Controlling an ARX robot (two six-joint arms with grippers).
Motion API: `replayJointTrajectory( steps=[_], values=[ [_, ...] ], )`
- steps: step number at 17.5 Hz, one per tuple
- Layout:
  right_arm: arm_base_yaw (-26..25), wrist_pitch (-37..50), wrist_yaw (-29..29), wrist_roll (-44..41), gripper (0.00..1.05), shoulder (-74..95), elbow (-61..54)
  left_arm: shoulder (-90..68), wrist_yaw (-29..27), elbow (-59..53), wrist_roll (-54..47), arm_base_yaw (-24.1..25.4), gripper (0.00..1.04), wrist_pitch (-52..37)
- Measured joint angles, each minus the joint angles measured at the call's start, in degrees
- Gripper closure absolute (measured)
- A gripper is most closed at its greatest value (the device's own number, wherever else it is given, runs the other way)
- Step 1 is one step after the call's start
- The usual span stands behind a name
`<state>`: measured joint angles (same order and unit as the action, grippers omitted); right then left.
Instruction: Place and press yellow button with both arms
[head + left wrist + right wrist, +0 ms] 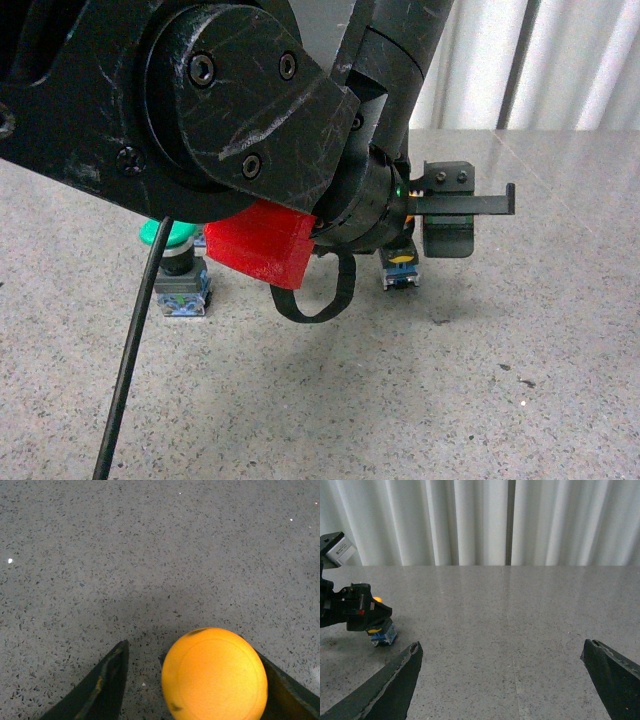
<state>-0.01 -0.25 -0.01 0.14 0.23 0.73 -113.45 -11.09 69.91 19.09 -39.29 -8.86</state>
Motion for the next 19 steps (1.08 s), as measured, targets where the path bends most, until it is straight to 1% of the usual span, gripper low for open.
replayJointTrajectory(
  steps=[2,3,4,5,7,10,13,14,16,17,18,19],
  values=[
    [0.0,0.0,0.0,0.0,0.07,0.0,0.0,0.0,0.0,0.28,-0.02,-0.04,0.23,-0.28],
    [0.0,0.0,0.0,0.0,0.07,0.0,0.0,0.0,0.0,0.44,-0.02,-0.04,0.18,-0.28],
    [0.0,0.0,0.0,0.0,0.07,0.0,0.0,0.02,0.0,0.61,-0.04,-0.07,0.09,-0.28],
    [0.0,0.0,0.0,0.0,0.07,0.0,0.0,1.25,-0.15,0.63,-1.51,0.09,0.07,-0.87],
    [0.0,0.0,0.0,0.0,0.07,0.0,0.0,4.11,-1.46,-0.2,-3.34,0.44,0.07,-2.73],
    [0.0,0.0,0.0,0.0,0.07,0.0,0.0,13.88,-3.04,-3.3,-9.79,2.45,0.07,-6.47],
    [0.0,0.0,0.0,0.0,0.07,0.0,0.0,26.34,-5.05,-8.37,-19.39,8.22,0.07,-8.63],
    [0.0,0.0,0.0,0.0,0.07,0.0,0.0,30.84,-4.68,-11.34,-21.57,10.43,0.07,-8.39],
    [0.0,0.0,0.0,0.0,0.07,0.0,0.0,39.8,0.31,-16.79,-22.84,13.77,0.07,-6.19],
    [0.0,0.0,0.0,0.0,0.07,0.0,0.0,46.66,1.55,-20.74,-23.87,15.87,0.08,-6.12],
    [0.0,0.0,0.0,0.0,0.07,0.0,0.0,56.08,-5.38,-27.67,-21.79,18.53,0.23,-6.49],
    [0.0,0.0,0.02,0.0,0.07,0.0,0.0,64.92,-5.01,-36.24,-20.5,23.39,0.37,-6.67]
  ],
)
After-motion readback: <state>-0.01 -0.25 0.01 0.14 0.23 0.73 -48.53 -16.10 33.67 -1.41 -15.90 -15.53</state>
